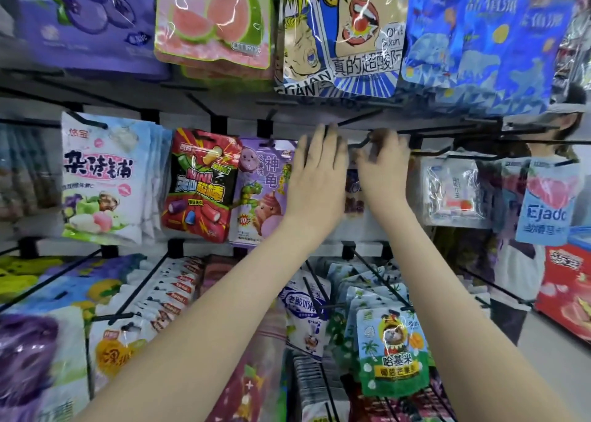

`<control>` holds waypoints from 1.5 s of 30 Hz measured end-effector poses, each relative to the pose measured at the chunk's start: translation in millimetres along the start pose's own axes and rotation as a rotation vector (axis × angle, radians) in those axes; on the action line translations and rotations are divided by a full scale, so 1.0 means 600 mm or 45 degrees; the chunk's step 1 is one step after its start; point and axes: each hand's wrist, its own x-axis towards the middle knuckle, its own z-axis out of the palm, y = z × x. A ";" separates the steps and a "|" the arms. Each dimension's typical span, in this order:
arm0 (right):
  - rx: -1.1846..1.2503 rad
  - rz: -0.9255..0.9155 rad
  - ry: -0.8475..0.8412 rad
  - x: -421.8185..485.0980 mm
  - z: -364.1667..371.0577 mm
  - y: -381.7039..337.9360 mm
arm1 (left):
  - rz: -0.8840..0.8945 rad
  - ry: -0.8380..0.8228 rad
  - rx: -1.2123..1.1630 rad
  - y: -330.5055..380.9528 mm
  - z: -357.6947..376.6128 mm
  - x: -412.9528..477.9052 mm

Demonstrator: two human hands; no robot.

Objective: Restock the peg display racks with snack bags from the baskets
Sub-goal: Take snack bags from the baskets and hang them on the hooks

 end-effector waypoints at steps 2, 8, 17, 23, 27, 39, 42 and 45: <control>-0.170 -0.090 0.077 -0.019 0.001 0.009 | 0.021 -0.020 0.066 -0.002 0.006 -0.015; 0.053 -0.406 -0.051 -0.208 -0.079 0.016 | -0.059 0.043 -0.243 0.034 -0.055 -0.152; 0.369 -0.090 -1.150 -0.674 -0.155 0.210 | -0.659 -0.729 -0.331 0.215 -0.099 -0.711; 0.127 0.323 -1.822 -1.028 -0.244 0.411 | -1.169 -1.326 -0.234 0.373 -0.134 -1.095; -0.067 0.350 -2.141 -1.249 -0.289 0.540 | -1.356 -1.628 -0.117 0.445 -0.141 -1.328; -0.372 -0.233 -2.707 -1.820 -0.195 0.827 | -1.125 -1.763 0.101 0.529 -0.010 -1.889; -0.667 -0.641 -2.807 -1.901 -0.148 0.871 | -1.079 -1.638 0.146 0.528 0.014 -1.938; -0.760 -0.779 -2.698 -1.920 -0.115 0.888 | -1.023 -1.641 0.198 0.527 0.018 -1.947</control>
